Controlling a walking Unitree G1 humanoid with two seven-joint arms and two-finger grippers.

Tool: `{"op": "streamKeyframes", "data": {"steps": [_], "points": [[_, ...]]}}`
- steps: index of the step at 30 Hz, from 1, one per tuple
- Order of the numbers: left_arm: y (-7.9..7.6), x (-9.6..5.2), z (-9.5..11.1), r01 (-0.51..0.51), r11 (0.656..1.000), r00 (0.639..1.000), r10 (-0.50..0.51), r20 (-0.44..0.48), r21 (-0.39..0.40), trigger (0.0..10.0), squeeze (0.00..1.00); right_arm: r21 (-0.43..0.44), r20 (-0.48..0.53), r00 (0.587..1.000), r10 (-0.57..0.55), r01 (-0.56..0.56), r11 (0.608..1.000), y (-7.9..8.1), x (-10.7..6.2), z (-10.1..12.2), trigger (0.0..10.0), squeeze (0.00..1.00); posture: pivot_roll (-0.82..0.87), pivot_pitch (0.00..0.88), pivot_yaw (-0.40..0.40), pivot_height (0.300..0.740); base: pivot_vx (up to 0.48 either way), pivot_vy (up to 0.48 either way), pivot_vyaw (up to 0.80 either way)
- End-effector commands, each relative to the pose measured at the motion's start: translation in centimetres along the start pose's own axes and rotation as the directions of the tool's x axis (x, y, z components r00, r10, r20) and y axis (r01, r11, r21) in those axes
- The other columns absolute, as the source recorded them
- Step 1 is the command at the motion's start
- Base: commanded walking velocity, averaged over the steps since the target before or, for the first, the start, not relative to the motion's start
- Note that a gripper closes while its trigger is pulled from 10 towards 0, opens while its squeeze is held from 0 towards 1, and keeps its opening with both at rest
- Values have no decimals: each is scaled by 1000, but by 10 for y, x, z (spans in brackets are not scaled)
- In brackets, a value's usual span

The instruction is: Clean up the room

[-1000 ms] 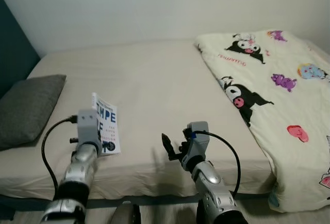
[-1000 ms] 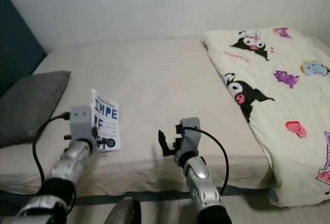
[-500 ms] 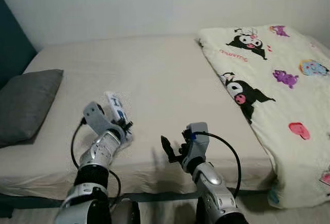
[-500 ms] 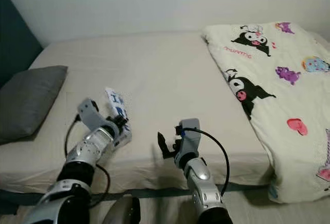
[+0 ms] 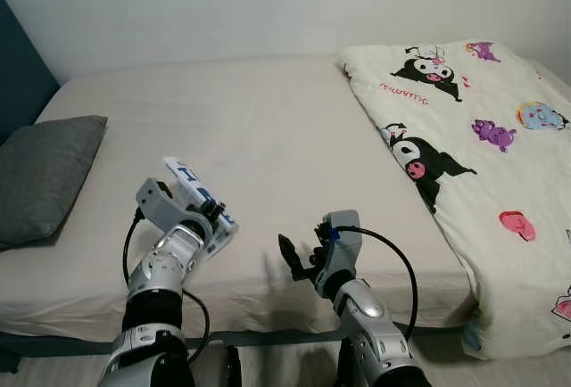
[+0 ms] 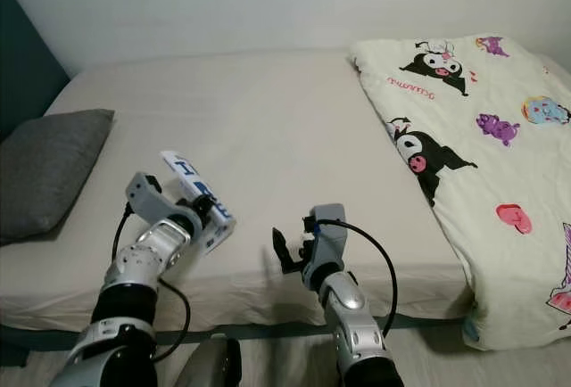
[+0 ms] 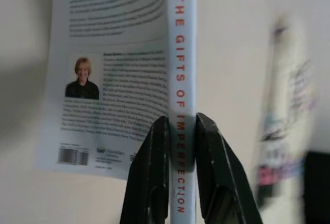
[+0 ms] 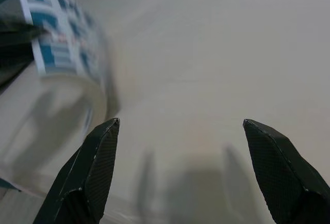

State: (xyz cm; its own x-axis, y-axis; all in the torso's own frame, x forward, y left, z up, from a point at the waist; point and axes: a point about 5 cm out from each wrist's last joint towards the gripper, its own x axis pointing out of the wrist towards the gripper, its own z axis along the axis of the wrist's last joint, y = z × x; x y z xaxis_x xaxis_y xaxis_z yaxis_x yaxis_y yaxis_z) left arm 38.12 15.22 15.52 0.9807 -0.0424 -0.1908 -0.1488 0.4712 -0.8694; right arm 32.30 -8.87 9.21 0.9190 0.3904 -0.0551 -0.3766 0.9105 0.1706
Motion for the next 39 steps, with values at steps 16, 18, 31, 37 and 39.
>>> {"op": "streamKeyframes", "data": {"steps": [16,18,31,37,39], "points": [[42,-11,33,-170,985,942,171,288,-30,10000,0,6,-28,1000,9,-9,1000,1,-3,-7,10000,0,92,280,27,616,0,0,0],[56,-14,26,-230,973,932,220,289,0,10000,0,5,-30,1000,10,-10,1000,2,-3,-8,10000,0,89,280,26,616,0,0,0],[113,-30,-21,-543,814,838,512,189,207,10000,0,-3,-35,999,6,-6,1000,0,-3,-8,10000,0,84,283,28,616,0,0,0],[122,-37,-26,-623,748,782,585,214,231,10000,0,9,-33,999,20,-19,1000,1,-4,-8,10000,0,86,283,27,616,0,0,0],[125,-40,-31,-647,740,762,620,190,184,10000,0,-10,-27,989,143,-143,990,11,-7,-7,10000,0,88,283,27,616,0,0,0]]}}
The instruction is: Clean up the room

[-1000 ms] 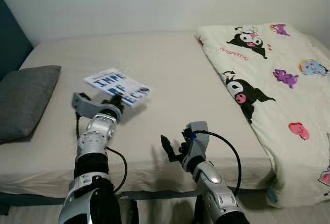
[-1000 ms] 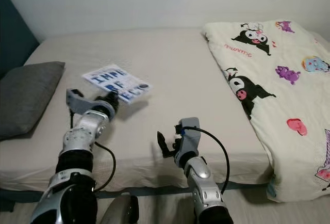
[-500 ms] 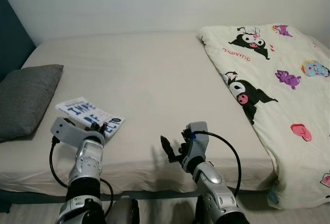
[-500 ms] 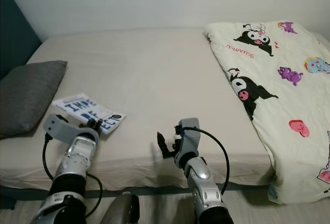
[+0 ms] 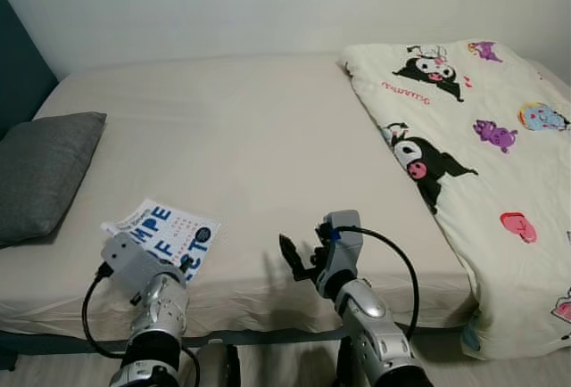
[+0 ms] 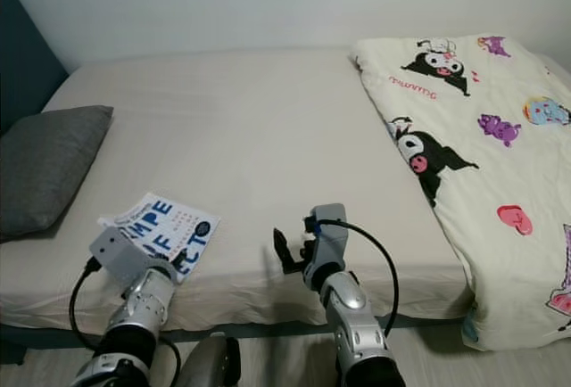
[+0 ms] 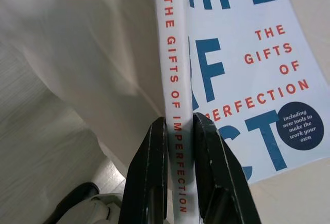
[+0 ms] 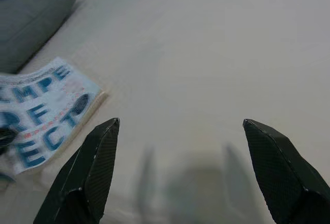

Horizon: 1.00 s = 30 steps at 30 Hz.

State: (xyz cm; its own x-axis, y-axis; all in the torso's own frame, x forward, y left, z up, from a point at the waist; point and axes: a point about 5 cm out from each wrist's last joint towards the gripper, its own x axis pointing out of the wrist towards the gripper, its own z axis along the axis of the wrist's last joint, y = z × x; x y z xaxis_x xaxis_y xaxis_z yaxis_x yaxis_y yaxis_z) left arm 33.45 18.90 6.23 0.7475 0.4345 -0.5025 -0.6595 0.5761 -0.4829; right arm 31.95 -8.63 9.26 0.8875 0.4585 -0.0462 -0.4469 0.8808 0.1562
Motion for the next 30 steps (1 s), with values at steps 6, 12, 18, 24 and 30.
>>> {"op": "streamKeyframes", "data": {"steps": [6,12,18,24,30], "points": [[17,-5,-29,-71,997,991,72,-109,17,10000,0,23,-32,976,216,-215,976,23,-6,-8,10000,0,88,286,25,616,0,0,0],[12,-10,-38,-53,999,987,54,-154,9,10000,0,25,-35,966,258,-257,966,29,-6,-8,10000,0,86,286,25,616,0,0,0],[-2,-16,-44,58,993,974,-78,-211,-102,10000,1000,17,-36,972,233,-232,973,26,-7,-9,10000,0,87,285,27,616,0,0,0],[-17,-21,-46,166,977,949,-194,-248,-130,10000,949,15,-35,973,229,-229,973,25,-7,-8,10000,0,89,280,29,616,0,0,0],[-22,-23,-38,276,960,936,-279,-214,-46,10000,0,13,-32,974,226,-226,974,24,-6,-7,10000,0,90,277,34,616,0,0,0]]}}
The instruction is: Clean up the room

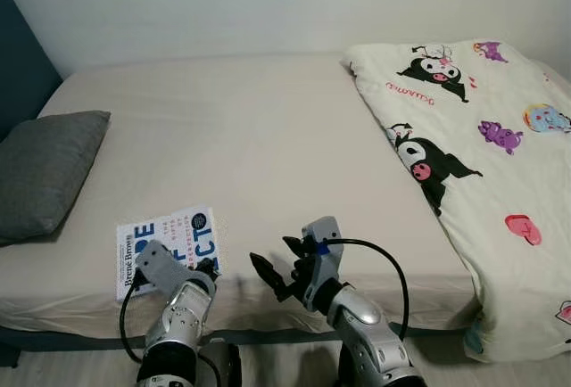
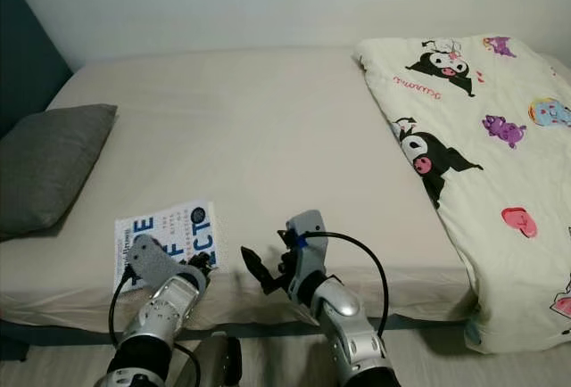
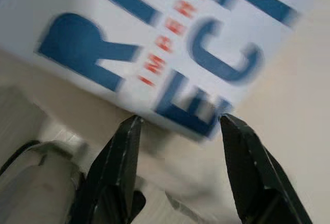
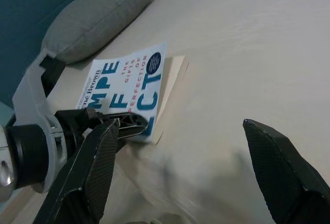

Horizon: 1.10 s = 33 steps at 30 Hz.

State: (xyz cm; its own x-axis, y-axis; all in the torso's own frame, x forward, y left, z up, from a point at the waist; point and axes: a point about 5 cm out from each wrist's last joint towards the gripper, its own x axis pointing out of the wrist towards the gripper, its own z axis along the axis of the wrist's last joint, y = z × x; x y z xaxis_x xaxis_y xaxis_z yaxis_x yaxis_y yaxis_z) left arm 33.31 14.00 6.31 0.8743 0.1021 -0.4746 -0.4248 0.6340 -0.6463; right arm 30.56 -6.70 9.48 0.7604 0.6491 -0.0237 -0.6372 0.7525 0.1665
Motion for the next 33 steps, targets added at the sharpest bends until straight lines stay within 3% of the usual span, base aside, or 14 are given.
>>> {"op": "streamKeyframes", "data": {"steps": [1,2,7,10,11,14,16,19,21,22,23,26,28,33], "points": [[5,-4,2,27,998,999,-28,14,58,10000,0,10,-16,1000,-4,4,1000,1,-2,-5,10000,0,90,274,38,616,0,0,0],[7,-9,11,75,990,995,-81,51,118,10000,0,11,-13,1000,-7,7,1000,1,-2,-5,10000,0,89,272,38,616,0,0,0],[17,-28,27,172,954,978,-196,76,246,10000,0,12,-13,1000,-13,13,1000,0,-3,-6,10000,0,102,264,36,616,0,0,0],[28,-50,27,295,872,947,-320,-1,390,10000,0,12,-19,1000,-7,8,1000,1,-2,-7,10000,0,105,258,34,616,0,0,0],[28,-50,27,295,872,947,-320,-1,390,10000,0,12,-19,1000,-7,8,1000,1,-2,-7,10000,0,105,258,34,616,0,0,0],[34,-72,29,397,765,898,-438,-43,508,10000,0,9,-15,1000,-6,6,1000,2,-1,-7,10000,0,105,247,31,616,0,0,0],[35,-79,36,377,703,882,-471,-3,603,10000,0,0,-6,1000,-18,18,1000,1,-1,-5,10000,0,105,235,27,616,0,0,0],[35,-80,40,333,688,884,-466,41,645,10000,0,-16,1,999,-39,39,999,-1,-1,-4,10000,0,105,233,26,616,0,0,0],[33,-78,52,211,694,894,-421,151,688,10000,0,-73,27,994,-103,105,992,-7,-1,-1,10000,0,97,208,17,616,0,0,0],[33,-78,52,211,694,894,-421,151,688,10000,0,-73,27,994,-103,105,992,-7,-1,-1,10000,0,97,208,17,616,0,0,0],[30,-72,62,69,703,891,-362,273,708,10000,0,-178,83,978,-190,202,963,-16,-5,5,10000,0,85,185,10,616,0,0,0],[28,-68,63,-14,700,881,-329,340,714,10000,0,-224,122,957,-263,285,932,-24,-10,9,10000,0,78,169,5,616,0,0,0],[28,-63,56,-50,704,881,-304,364,709,10000,0,-256,138,932,-337,362,897,-34,-18,10,10000,0,63,152,1,616,0,0,0],[26,-57,43,-61,716,888,-279,365,696,10000,0,-255,160,897,-412,441,861,-44,-31,9,10000,0,36,137,7,616,0,0,0]]}}
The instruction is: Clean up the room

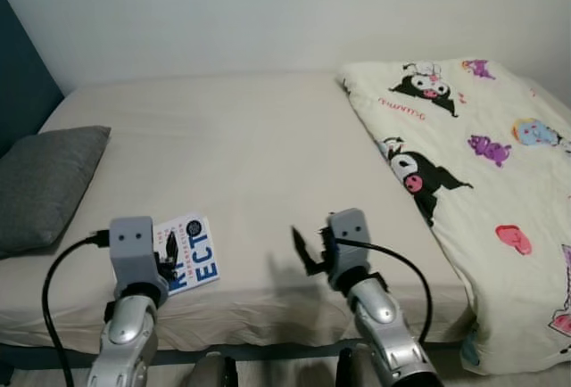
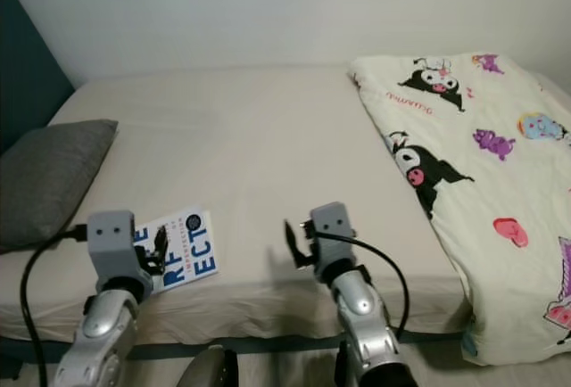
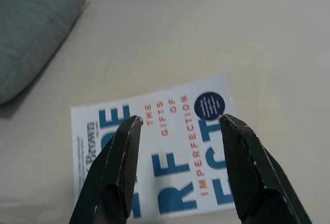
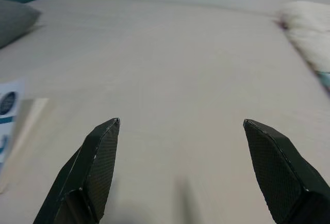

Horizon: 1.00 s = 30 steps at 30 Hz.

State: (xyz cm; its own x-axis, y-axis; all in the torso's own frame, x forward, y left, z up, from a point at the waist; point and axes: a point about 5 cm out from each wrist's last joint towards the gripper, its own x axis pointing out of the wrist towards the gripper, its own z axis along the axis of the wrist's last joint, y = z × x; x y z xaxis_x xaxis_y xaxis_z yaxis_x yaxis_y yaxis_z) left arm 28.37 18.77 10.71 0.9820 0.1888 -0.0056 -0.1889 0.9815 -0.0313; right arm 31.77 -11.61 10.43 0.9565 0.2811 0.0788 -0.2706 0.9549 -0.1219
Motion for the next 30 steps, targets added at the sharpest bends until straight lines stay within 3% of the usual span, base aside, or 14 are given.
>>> {"op": "streamKeyframes", "data": {"steps": [1,5,7,12,21,30], "points": [[-3,-2,-8,-5,1000,1000,5,-18,13,10000,0,1,-15,1000,-27,27,1000,-2,-8,-7,10000,0,36,137,7,616,0,0,0],[-11,-2,-9,23,1000,1000,-22,-15,9,10000,0,17,-13,999,-37,37,999,-5,-17,-11,10000,0,25,131,18,616,0,0,0],[-23,-5,-7,97,995,995,-97,7,22,10000,0,39,-13,999,-34,35,999,-5,-27,-16,10000,0,22,129,26,616,0,0,0],[-32,-13,-9,170,984,985,-171,21,51,10000,0,39,2,999,-42,42,998,-5,-35,-17,10000,0,21,128,28,616,0,0,0],[-30,-21,-15,165,983,986,-167,21,80,10000,0,68,15,999,-46,45,997,-4,-39,-16,10000,0,27,128,26,616,0,0,0],[-25,-21,-16,142,986,989,-145,28,87,10000,0,70,5,999,-32,32,997,-3,-39,-17,10000,0,28,134,26,651,0,0,0]]}}
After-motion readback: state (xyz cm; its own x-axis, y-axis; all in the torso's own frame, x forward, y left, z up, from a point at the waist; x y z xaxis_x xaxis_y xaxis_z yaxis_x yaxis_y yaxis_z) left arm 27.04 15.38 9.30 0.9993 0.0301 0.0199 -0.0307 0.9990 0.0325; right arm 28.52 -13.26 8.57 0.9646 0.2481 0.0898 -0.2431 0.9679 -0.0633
